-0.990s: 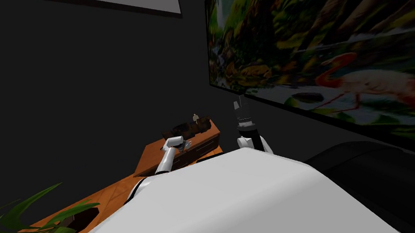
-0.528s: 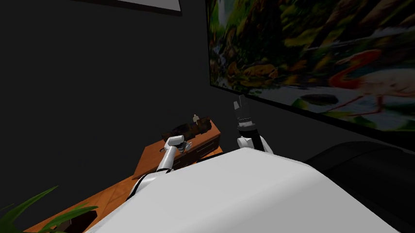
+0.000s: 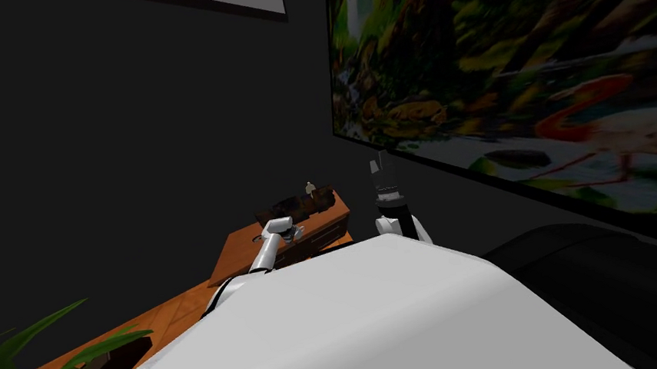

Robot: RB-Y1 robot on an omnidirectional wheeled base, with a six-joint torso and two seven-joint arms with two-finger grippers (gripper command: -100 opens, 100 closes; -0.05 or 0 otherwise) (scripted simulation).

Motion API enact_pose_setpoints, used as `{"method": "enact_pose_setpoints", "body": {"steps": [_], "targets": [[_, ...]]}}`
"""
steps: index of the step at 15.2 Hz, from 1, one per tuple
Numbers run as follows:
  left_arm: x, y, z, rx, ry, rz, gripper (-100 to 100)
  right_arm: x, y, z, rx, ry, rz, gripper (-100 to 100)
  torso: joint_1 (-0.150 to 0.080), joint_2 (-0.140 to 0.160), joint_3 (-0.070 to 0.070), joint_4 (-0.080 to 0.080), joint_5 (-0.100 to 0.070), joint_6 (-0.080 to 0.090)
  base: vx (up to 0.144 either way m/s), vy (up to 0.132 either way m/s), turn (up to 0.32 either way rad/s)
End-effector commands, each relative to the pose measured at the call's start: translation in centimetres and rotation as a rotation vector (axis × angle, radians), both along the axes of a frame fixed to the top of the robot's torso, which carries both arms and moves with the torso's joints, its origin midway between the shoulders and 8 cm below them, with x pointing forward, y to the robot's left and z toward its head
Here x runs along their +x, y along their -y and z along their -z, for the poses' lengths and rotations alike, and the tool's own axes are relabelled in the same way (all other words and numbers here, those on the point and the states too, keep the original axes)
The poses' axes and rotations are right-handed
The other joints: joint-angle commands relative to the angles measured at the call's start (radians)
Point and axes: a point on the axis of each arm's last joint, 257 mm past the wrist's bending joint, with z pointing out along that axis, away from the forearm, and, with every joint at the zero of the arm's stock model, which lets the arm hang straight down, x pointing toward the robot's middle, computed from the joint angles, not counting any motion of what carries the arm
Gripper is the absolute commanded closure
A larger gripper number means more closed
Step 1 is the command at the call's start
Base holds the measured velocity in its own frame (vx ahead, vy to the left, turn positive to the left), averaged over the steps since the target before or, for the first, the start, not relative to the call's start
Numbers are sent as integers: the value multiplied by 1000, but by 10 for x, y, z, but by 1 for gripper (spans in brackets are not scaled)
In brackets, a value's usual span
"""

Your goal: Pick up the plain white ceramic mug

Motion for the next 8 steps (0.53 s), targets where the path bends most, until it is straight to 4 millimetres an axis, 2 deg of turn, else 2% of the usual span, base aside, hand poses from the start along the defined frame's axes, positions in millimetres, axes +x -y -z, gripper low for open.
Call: {"method": "enact_pose_setpoints", "body": {"steps": [1,6,8], "targets": [[0,0,0,0,0,0,100,0,0,0,0,0,0,0,0,0,0,0,0,0,0,0,0],[9,0,-18,-1,-3,5,100,0,0,0,0,0,0,0,-1,2,1,1,0,0,-19,-10,17],[9,-1,-16,-1,-1,5,100,0,0,0,0,0,0,0,-1,2,2,1,0,0,-19,-12,8]]}}
